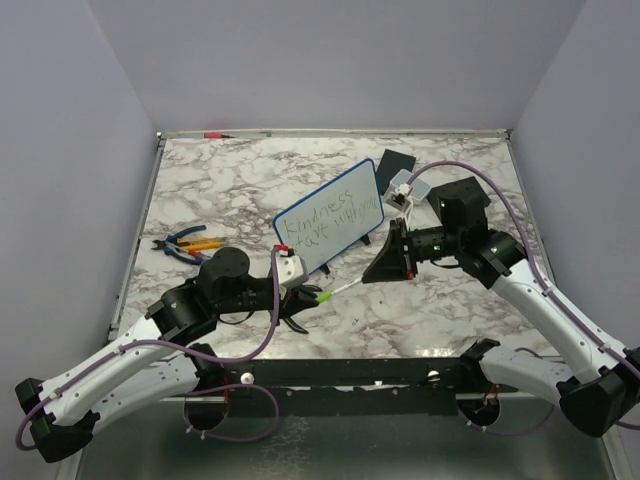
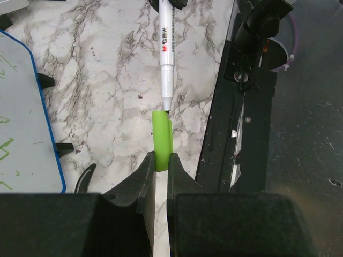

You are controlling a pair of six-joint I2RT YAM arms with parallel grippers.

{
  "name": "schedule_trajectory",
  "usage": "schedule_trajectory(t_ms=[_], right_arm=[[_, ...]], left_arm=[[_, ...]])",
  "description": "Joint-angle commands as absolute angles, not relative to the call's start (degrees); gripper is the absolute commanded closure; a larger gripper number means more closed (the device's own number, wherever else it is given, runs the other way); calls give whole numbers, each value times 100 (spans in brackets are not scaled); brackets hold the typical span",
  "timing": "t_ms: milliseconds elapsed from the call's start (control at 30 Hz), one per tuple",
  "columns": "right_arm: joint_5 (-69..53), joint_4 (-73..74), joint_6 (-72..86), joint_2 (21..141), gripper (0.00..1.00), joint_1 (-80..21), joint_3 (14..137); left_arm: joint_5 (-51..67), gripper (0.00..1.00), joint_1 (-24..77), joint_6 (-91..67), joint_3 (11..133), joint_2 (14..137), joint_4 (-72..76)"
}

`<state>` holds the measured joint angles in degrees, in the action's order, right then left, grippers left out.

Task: Write a sentence on the whiteboard
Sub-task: Close the whiteboard marker at the center of the board.

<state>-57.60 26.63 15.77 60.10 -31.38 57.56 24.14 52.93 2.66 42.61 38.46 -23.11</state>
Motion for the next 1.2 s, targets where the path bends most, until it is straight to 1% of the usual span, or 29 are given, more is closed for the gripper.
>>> schedule_trajectory(t_ms=[0, 100, 233, 300, 500, 700, 967, 1167], right_arm=[[-5952, 2702, 1446, 6092, 99, -3151, 5737], [-5703, 2770, 1414, 6052, 99, -3150, 5825], [-4562, 2770, 1444, 5686, 99, -3147, 6034], [-4365, 2695, 1392, 5435, 99, -3146, 6045], [-3888, 3082, 1073, 4901, 99, -3145, 6009], [-4626, 3335, 964, 4650, 99, -3146, 5986], [-5649, 3687, 819, 4973, 99, -3146, 6002], [-5941, 3544, 923, 5039, 99, -3146, 5941]], left_arm=[[2735, 100, 5292, 286, 4236, 3804, -1932], [2610, 100, 5293, 290, 4208, 3782, -1917], [2306, 100, 5298, 290, 4092, 3661, -1824], [2250, 100, 5296, 355, 3988, 3603, -1717], [2762, 100, 5291, 723, 3628, 3517, -1349], [3067, 100, 5294, 730, 3350, 3293, -1039], [3460, 100, 5294, 596, 3203, 3266, -800], [3646, 100, 5291, 580, 3204, 3300, -766]])
